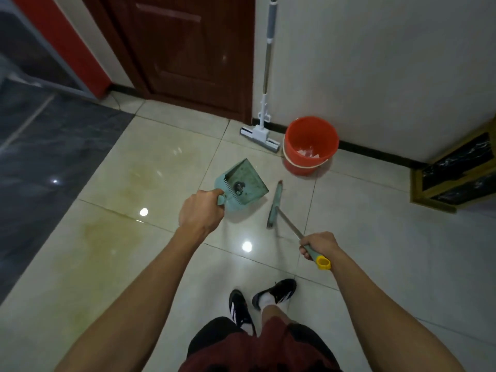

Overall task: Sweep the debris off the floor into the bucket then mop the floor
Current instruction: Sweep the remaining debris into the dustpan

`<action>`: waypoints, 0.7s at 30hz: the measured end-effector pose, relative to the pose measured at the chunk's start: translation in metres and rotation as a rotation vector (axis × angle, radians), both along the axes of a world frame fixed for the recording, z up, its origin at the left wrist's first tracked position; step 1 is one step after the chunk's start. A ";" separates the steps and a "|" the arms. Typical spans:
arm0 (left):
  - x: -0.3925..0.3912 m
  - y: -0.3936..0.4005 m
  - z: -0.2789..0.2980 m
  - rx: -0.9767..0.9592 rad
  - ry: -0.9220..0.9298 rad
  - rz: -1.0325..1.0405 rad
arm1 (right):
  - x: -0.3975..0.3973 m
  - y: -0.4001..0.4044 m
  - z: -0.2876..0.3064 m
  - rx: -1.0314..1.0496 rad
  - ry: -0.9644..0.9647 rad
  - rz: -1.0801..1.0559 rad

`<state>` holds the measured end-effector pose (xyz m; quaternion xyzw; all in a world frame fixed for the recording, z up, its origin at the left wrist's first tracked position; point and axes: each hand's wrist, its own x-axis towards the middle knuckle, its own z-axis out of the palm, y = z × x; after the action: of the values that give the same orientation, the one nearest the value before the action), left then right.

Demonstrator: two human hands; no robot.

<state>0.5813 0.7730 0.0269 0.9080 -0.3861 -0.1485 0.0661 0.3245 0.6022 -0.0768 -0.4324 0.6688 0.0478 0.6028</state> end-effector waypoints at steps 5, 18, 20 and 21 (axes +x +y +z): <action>-0.003 0.045 -0.018 0.057 0.029 0.069 | 0.008 0.035 -0.010 0.044 -0.054 0.017; -0.058 0.071 -0.051 0.174 0.063 0.137 | -0.073 0.052 -0.049 0.077 0.178 0.484; -0.073 0.060 -0.055 0.192 0.052 0.099 | -0.092 0.045 -0.055 -0.012 0.263 0.649; -0.081 0.055 -0.057 0.203 0.046 0.080 | -0.100 0.042 -0.057 -0.047 0.288 0.701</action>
<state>0.5006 0.8278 -0.0297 0.9210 -0.3310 -0.2051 -0.0114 0.2240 0.6444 -0.1334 -0.6375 0.5592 0.2961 0.4395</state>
